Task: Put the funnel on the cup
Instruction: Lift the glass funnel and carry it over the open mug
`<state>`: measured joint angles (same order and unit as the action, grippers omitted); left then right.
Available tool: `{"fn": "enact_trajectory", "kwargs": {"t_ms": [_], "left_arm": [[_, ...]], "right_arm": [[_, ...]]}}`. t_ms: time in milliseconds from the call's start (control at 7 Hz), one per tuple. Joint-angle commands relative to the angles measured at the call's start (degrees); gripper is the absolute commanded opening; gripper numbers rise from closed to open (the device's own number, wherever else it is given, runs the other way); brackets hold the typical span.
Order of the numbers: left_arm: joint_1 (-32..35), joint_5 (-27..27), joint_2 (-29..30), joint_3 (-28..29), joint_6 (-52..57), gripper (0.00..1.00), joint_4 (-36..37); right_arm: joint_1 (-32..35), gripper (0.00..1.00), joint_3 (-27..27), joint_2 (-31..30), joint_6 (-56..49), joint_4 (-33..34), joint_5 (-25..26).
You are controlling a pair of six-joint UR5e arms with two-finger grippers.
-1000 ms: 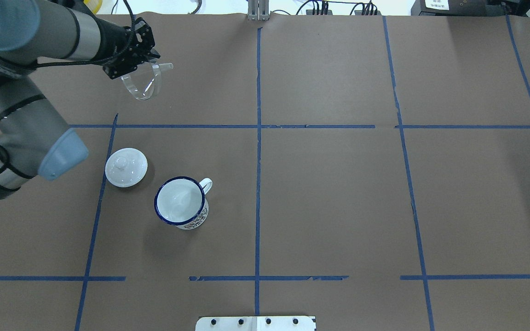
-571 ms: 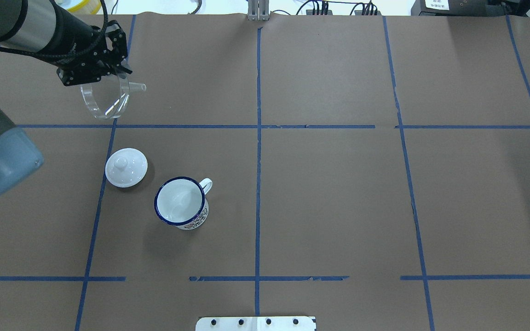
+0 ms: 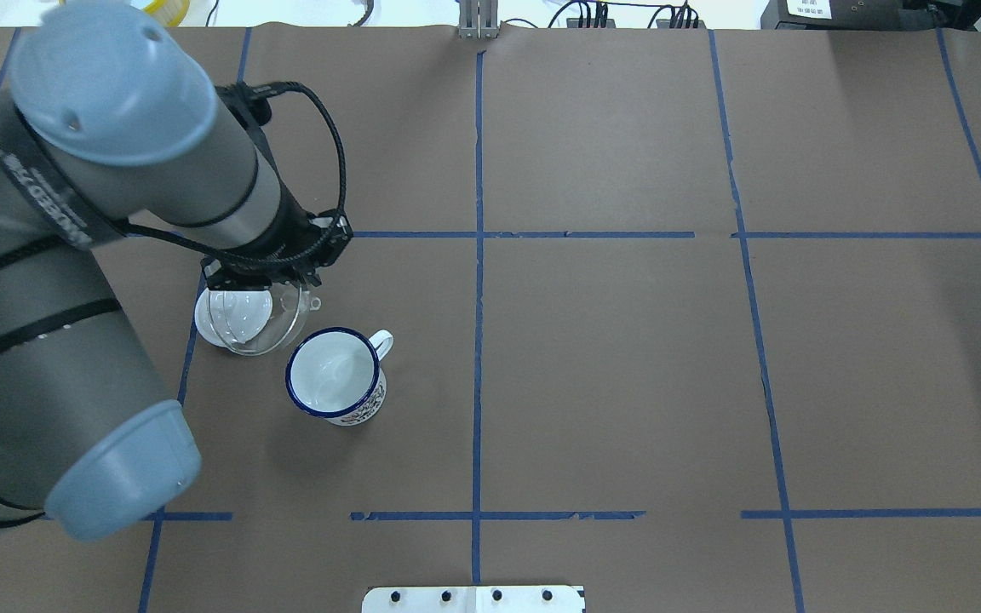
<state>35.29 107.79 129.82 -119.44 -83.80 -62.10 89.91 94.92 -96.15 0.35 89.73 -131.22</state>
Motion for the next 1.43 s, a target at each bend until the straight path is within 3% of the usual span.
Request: {"fn": "enact_trajectory", "kwargs": {"t_ms": [0,714,857,1000,1286], "left_arm": [[-5.92,-6.08,2.19,3.76,1.45,0.00,3.04],[-9.89,-9.09,2.28,8.24,8.11,0.00,2.87],[-10.24,-9.35,2.81,9.83,9.52,0.20,2.52],[-10.33,-9.27,3.59,11.93,10.32,0.99,2.34],[-10.33,-9.27,3.25,11.87,10.59,1.00,0.33]], "right_arm": [[0.00,1.00,0.00,0.00,0.00,0.00,0.00],[0.00,1.00,0.00,0.00,0.00,0.00,0.00],[0.00,1.00,0.00,0.00,0.00,0.00,0.00],[0.00,1.00,0.00,0.00,0.00,0.00,0.00],[0.00,1.00,0.00,0.00,0.00,0.00,0.00]]}}
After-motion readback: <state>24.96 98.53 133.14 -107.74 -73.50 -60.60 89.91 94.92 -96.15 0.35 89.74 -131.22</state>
